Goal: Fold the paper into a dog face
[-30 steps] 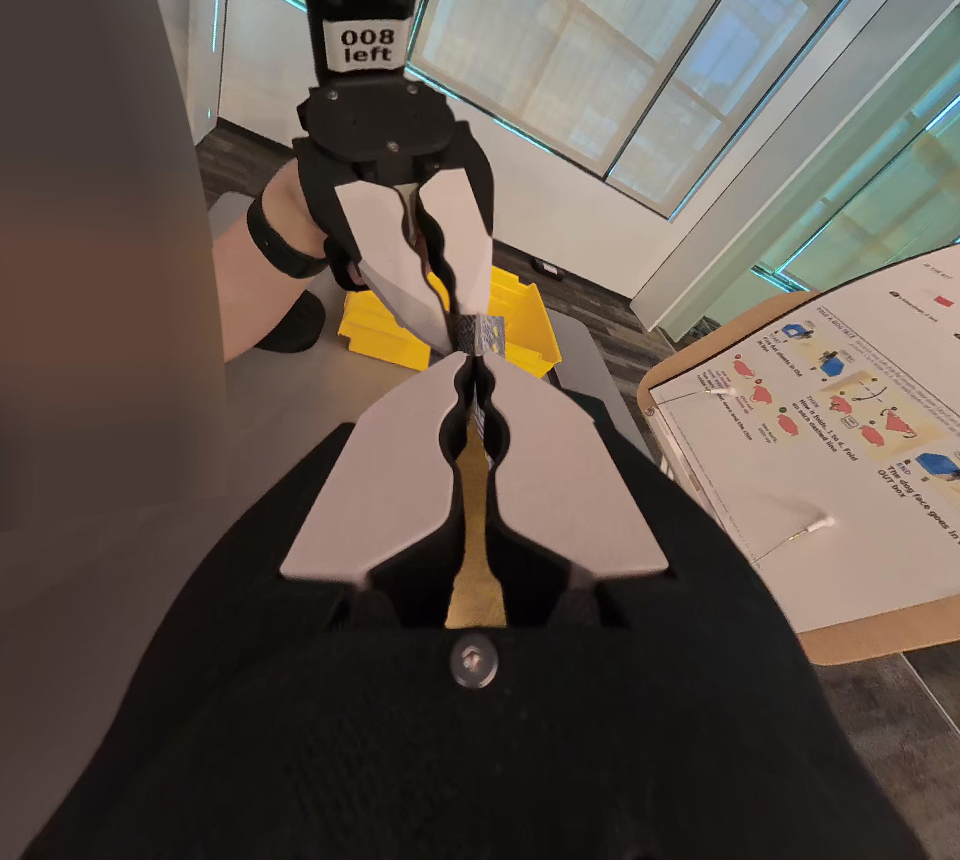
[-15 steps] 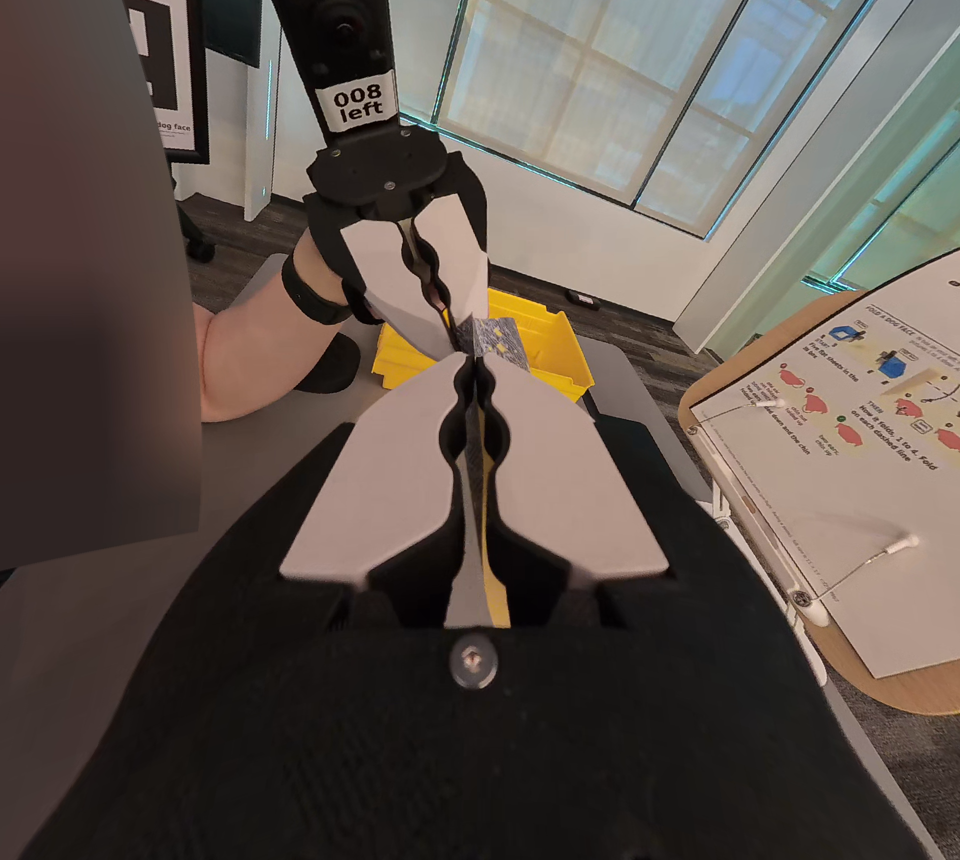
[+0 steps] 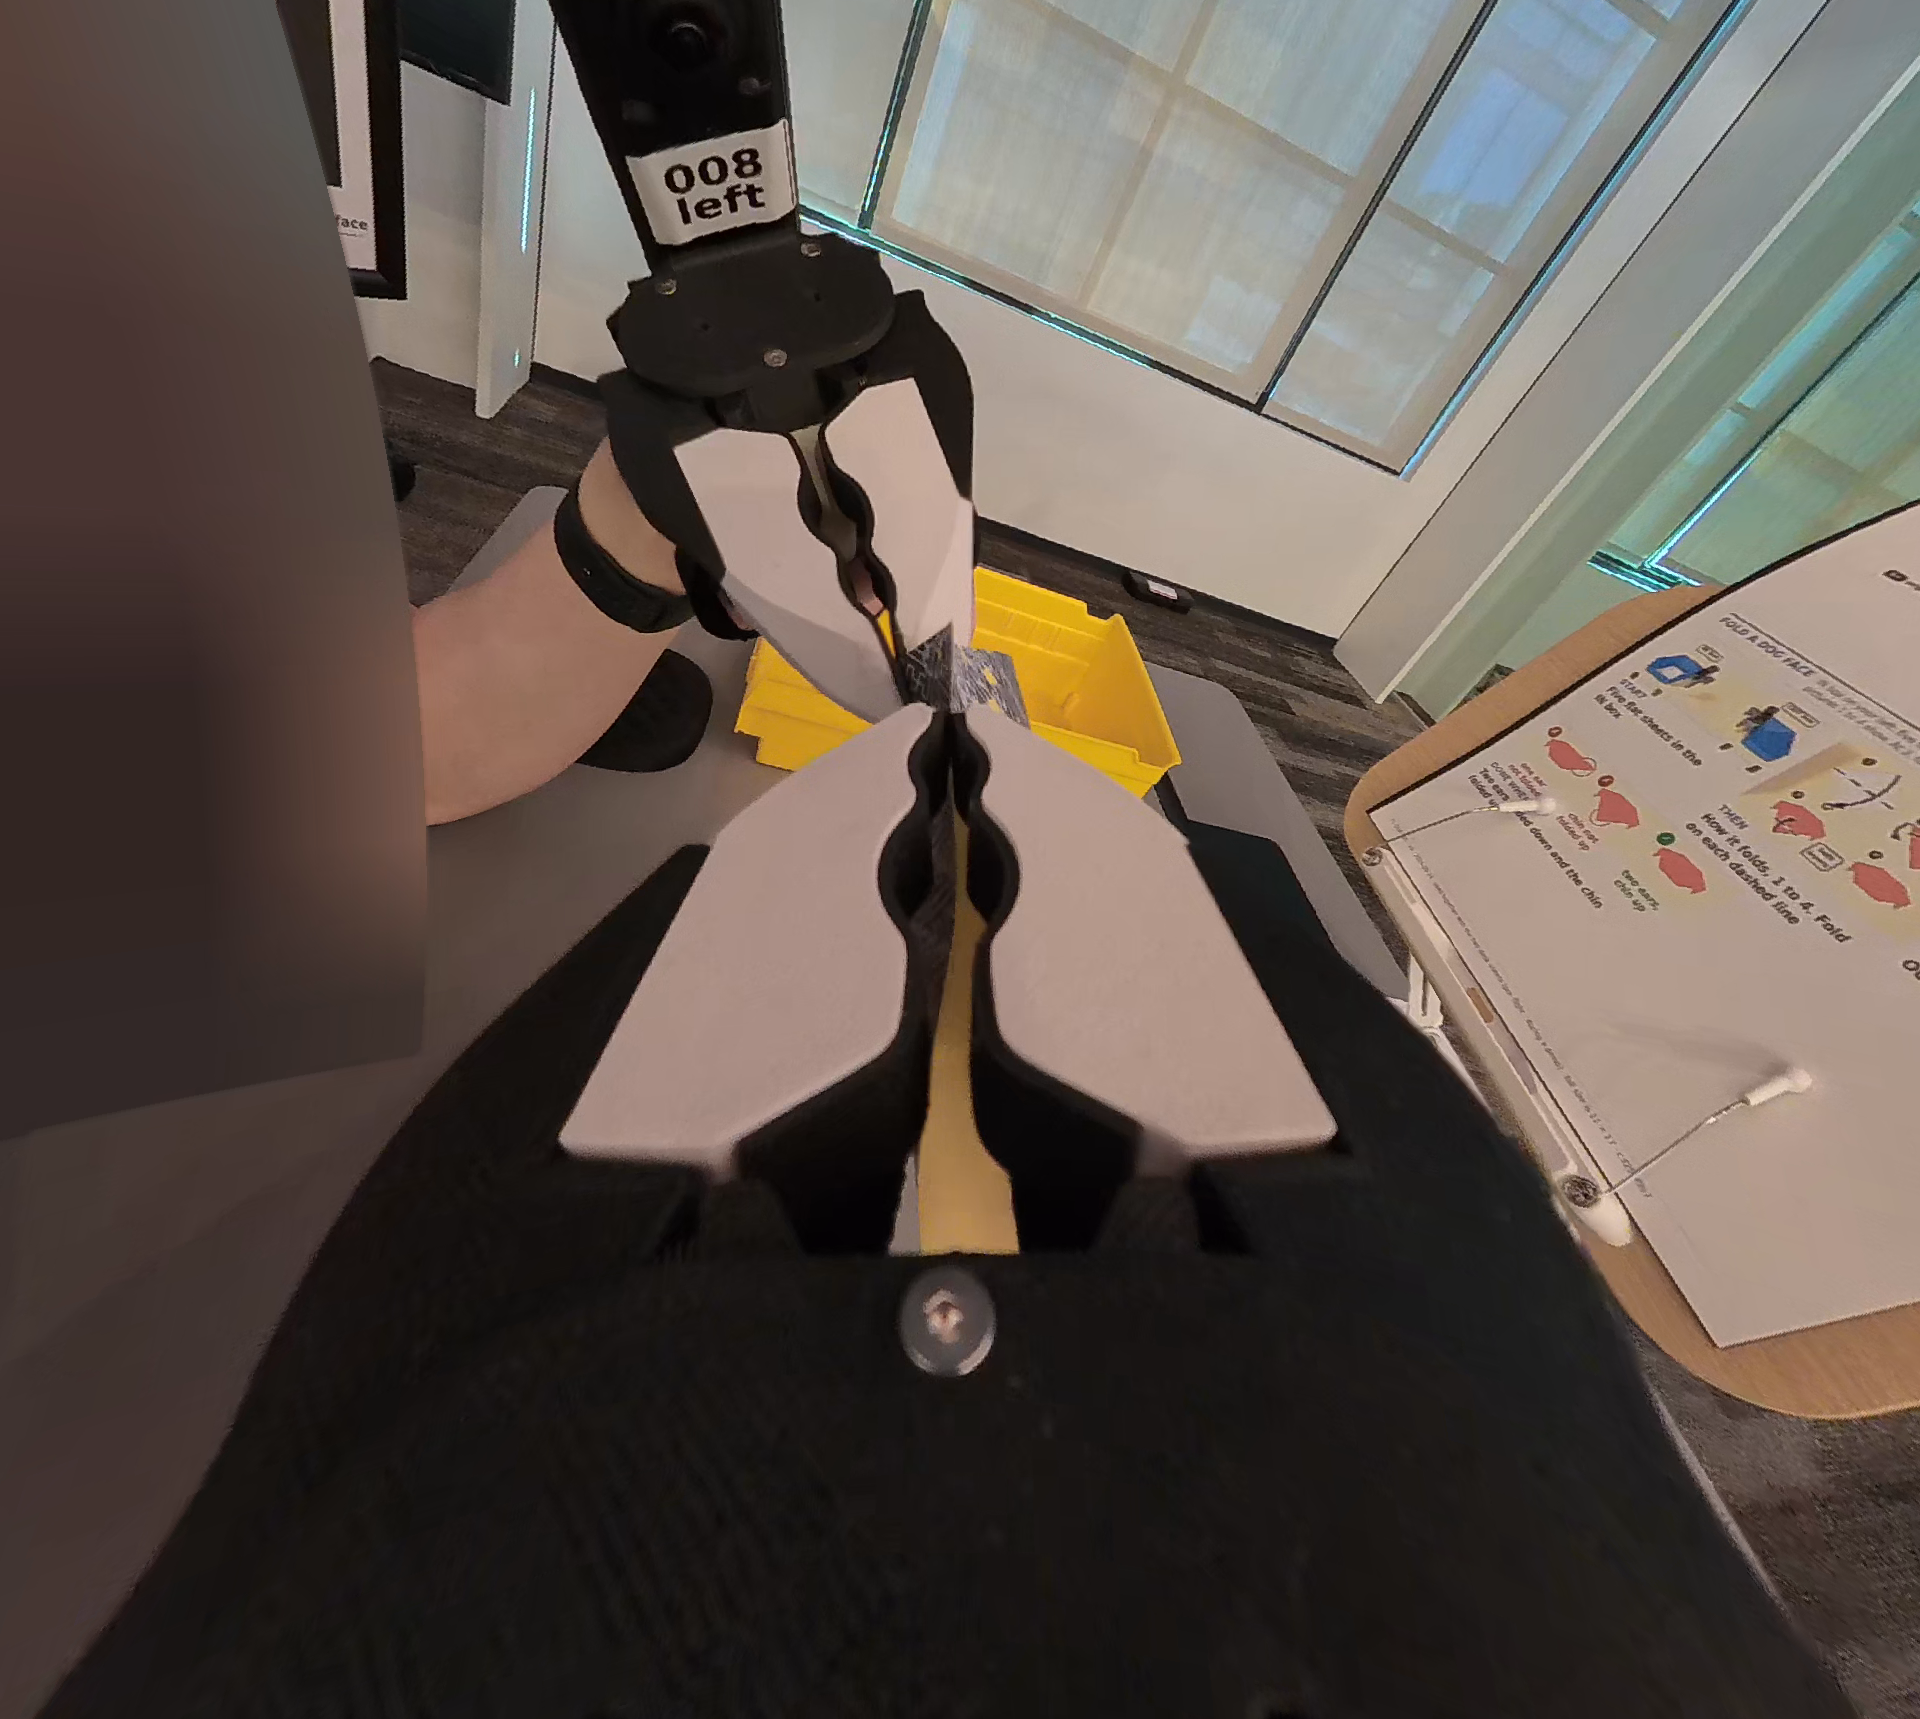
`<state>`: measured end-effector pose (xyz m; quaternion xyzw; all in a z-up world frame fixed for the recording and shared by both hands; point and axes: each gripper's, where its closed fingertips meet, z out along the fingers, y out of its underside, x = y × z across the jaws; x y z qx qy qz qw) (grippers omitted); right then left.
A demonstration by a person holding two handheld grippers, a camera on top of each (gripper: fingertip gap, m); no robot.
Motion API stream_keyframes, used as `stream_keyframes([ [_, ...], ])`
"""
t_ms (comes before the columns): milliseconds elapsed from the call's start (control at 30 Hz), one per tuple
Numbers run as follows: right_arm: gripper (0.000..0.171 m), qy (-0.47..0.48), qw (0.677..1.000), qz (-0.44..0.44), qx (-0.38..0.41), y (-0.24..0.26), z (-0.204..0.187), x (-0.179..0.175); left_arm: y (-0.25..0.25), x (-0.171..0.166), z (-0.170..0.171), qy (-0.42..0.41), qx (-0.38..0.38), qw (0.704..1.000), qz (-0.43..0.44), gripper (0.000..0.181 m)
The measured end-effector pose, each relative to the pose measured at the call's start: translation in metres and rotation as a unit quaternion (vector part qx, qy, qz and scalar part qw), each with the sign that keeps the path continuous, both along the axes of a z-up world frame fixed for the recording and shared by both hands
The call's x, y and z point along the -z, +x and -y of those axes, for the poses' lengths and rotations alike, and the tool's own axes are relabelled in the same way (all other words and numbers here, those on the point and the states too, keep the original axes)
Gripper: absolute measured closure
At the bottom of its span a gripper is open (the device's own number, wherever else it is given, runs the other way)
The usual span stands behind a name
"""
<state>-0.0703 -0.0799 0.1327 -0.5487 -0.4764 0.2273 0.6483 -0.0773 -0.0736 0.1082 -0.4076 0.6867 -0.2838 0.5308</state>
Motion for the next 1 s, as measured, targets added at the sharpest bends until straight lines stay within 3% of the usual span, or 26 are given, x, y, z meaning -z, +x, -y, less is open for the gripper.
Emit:
stream_keyframes([
  [333,0.171,0.002,0.999,0.031,0.010,0.005,0.002,0.004,-0.006,-0.024,-0.005,-0.014,-0.021,0.997,0.071,0.150],
  [767,0.170,0.016,0.999,0.032,0.009,0.005,0.005,0.001,0.007,-0.011,0.004,-0.070,0.024,0.996,0.043,0.178],
  [1000,0.170,0.022,1.000,0.016,0.003,0.005,0.008,-0.004,0.006,-0.016,0.009,-0.084,0.039,0.994,0.056,0.181],
])
